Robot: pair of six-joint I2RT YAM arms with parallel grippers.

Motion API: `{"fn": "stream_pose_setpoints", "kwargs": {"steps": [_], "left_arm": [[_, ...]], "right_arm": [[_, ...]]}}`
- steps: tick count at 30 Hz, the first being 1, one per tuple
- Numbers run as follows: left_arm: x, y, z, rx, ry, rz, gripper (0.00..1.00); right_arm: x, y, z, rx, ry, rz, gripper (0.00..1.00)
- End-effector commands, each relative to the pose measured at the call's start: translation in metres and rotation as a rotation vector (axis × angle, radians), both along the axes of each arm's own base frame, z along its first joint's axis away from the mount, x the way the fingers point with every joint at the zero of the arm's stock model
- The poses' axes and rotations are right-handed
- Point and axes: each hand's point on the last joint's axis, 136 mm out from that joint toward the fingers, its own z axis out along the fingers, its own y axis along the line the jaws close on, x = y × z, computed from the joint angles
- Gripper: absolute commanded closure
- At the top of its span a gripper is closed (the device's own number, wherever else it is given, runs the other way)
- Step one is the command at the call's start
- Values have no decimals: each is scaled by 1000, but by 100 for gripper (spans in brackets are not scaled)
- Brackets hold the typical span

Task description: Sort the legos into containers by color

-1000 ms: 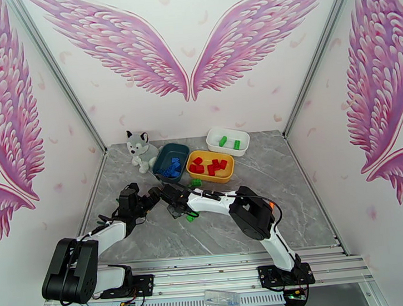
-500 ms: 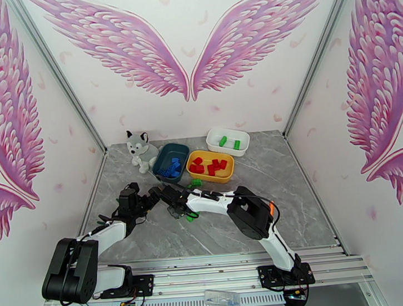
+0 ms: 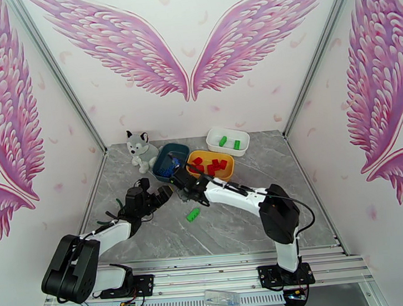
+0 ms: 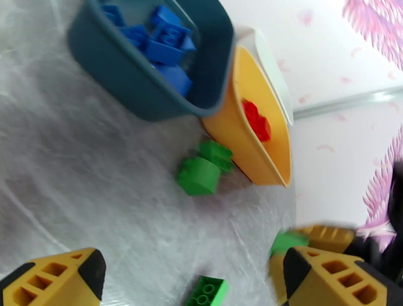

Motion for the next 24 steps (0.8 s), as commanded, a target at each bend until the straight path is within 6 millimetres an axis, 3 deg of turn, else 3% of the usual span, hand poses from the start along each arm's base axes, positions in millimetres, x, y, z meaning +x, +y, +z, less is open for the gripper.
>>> {"fn": "stream_pose_setpoints", "kwargs": {"steps": [1, 5, 10, 15, 20, 24], "left_arm": [[2, -40, 24, -28, -79, -147, 1], [-4, -77, 25, -52, -75, -280, 1], [-11, -108, 36, -100, -115, -413, 1], [0, -111, 54, -84, -168, -392, 1], [18, -124, 97, 23, -244, -382, 1], [25, -124, 93, 182, -286, -336, 1]], "right_arm": [[39, -46, 14, -6, -60, -135, 71], [91, -90, 24, 21, -107, -273, 71], [154, -125, 25, 27, -169, -382, 71], [211, -151, 13, 62, -163, -464, 72], [256, -173, 9, 127, -172, -511, 72], [282, -188, 13, 194, -186, -531, 70]]}}
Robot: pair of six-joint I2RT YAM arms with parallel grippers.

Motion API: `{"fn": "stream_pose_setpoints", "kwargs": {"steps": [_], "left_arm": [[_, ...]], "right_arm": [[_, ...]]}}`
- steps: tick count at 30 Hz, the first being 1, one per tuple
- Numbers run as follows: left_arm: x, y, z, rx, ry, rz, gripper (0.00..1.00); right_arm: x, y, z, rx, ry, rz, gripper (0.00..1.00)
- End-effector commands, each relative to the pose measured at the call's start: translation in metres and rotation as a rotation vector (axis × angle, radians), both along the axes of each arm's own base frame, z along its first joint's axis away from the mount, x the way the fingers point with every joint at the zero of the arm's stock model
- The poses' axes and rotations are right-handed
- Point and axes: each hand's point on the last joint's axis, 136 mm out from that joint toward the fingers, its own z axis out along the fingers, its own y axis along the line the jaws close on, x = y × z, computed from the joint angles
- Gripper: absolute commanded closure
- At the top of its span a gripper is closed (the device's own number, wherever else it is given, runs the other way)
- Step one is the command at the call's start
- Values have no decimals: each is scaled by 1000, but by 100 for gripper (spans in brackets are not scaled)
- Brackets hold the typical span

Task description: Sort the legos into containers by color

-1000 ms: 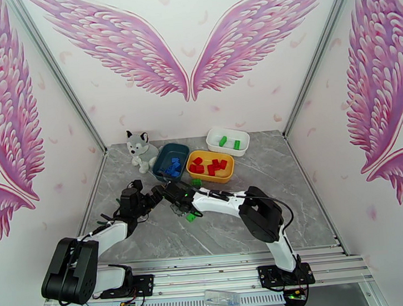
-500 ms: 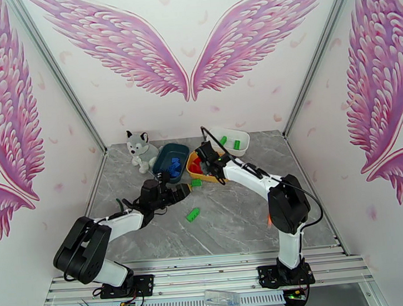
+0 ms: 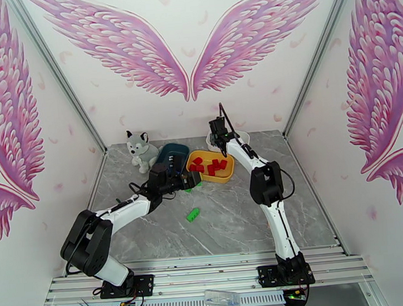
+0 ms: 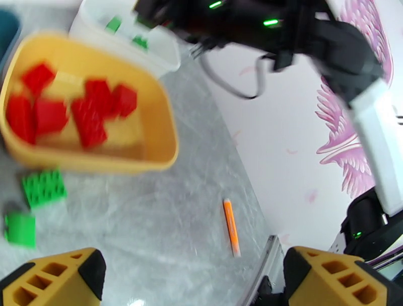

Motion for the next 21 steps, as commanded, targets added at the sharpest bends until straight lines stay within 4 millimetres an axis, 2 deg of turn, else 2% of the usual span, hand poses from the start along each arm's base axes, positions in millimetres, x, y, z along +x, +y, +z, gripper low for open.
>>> {"fn": "stream_pose_setpoints", "kwargs": {"steps": [1, 6, 10, 12, 16, 21], "left_arm": [[3, 9, -13, 162, -48, 68, 1], [14, 16, -22, 236, -74, 126, 1], [13, 29, -20, 284, -121, 188, 1], [13, 39, -17, 317, -146, 229, 1], [10, 59, -14, 386, -166, 316, 1], [2, 77, -23, 478, -144, 361, 1]], "right_arm": [[15, -12, 5, 64, -10, -14, 68], [33, -21, 8, 135, -57, 5, 53], [32, -17, 11, 160, -50, 34, 36], [26, -13, 16, 177, -36, 48, 33], [2, 7, 33, 189, -33, 101, 31], [-55, 42, 62, 170, -55, 178, 28]]}}
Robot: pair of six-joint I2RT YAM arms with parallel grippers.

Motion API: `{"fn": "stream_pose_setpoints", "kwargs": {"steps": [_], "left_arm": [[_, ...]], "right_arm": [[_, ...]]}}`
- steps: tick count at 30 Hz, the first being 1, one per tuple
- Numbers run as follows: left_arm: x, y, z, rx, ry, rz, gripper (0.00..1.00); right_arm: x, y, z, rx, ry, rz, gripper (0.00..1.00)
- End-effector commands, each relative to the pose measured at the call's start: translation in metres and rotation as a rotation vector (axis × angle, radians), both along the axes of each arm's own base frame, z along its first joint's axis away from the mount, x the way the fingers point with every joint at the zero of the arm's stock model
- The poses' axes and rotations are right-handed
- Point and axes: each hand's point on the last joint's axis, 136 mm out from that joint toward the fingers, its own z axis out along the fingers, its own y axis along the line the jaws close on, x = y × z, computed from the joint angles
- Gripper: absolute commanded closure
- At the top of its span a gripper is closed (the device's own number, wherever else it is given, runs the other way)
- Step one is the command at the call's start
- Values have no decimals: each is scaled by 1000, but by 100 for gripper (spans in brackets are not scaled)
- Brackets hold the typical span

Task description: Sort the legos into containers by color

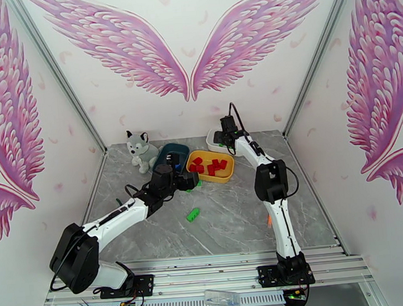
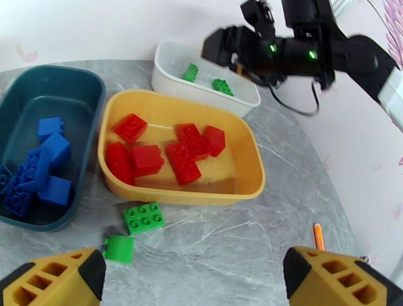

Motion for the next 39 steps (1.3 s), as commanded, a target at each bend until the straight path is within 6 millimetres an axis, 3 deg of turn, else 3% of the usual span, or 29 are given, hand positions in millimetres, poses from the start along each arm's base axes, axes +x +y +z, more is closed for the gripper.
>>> {"fn": "stream_pose_setpoints", "kwargs": {"steps": [1, 4, 7, 11, 14, 19, 22, 25, 30, 39], "left_arm": [[-9, 24, -18, 113, 34, 68, 1], [-15, 36, -31, 79, 90, 95, 1], [-14, 54, -29, -16, 117, 127, 1], [-9, 82, -23, -74, 120, 179, 1], [-7, 96, -23, -131, 135, 212, 1], [-2, 102, -28, -164, 157, 230, 1], [0, 105, -32, -167, 165, 239, 1], [0, 106, -33, -180, 172, 239, 1], [0, 108, -31, -191, 172, 242, 1], [1, 110, -31, -215, 177, 245, 1]], "right_arm": [[-32, 40, 78, 48, -145, 83, 28], [-75, 59, 76, 17, -104, 118, 27], [-122, 78, 61, -7, -37, 173, 19], [-190, 96, 21, 27, 91, 275, 11], [-237, 96, -13, 51, 184, 323, 9], [-308, 108, -58, 182, 332, 392, 10], [-341, 120, -74, 196, 381, 431, 10], [-364, 132, -82, 195, 395, 461, 8], [-385, 155, -95, 220, 428, 494, 7], [-382, 200, -116, 199, 472, 538, 6]]}}
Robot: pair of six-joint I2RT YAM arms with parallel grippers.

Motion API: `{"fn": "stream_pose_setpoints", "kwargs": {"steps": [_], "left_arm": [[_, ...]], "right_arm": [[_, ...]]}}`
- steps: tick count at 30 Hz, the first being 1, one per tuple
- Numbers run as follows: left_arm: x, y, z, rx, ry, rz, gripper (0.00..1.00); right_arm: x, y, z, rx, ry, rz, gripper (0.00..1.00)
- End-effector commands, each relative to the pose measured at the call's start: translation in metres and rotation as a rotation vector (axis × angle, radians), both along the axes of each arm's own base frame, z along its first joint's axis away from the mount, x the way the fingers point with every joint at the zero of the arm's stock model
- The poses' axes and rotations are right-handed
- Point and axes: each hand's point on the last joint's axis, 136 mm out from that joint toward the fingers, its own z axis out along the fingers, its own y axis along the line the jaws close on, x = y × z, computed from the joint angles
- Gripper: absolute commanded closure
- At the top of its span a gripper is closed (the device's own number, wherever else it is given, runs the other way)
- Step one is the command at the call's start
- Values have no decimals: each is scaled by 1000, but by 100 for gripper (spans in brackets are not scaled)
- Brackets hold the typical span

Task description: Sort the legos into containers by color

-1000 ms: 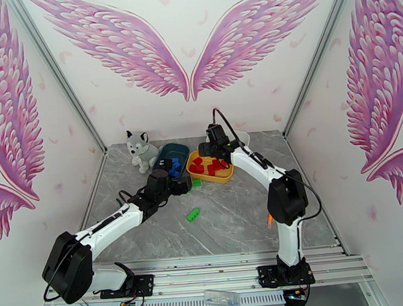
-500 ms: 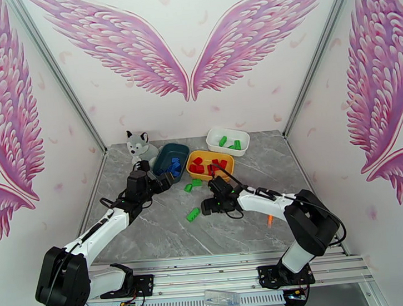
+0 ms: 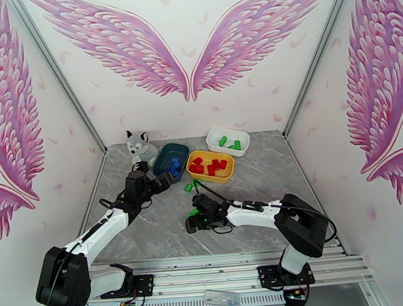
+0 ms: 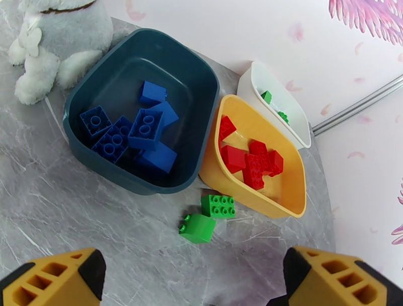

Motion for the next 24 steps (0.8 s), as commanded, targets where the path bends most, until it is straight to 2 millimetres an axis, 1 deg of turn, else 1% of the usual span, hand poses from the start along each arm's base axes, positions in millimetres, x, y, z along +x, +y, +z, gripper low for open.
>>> {"fn": "stream_pose_setpoints", "kwargs": {"steps": [1, 6, 11, 14, 17, 19, 22, 24], "left_arm": [[-1, 2, -1, -22, -1, 2, 1], [-2, 10, 2, -35, -13, 28, 1], [-2, 15, 3, -43, -14, 39, 1], [-1, 14, 2, -51, -12, 33, 1], [-1, 13, 0, -57, -3, 30, 1], [-1, 12, -1, -59, -2, 28, 1], [-1, 13, -2, -60, 0, 30, 1], [0, 13, -2, -61, 0, 31, 1]], "right_arm": [[2, 22, -13, 10, 26, 16, 7], [18, 29, -21, -78, -10, 8, 8], [38, 28, -29, -213, -69, -3, 14], [44, 31, -36, -260, -86, -3, 19], [53, 33, -39, -300, -113, -2, 25], [57, 34, -40, -326, -130, -2, 31], [63, 30, -40, -367, -155, -6, 42], [66, 25, -37, -385, -174, -10, 49]]}}
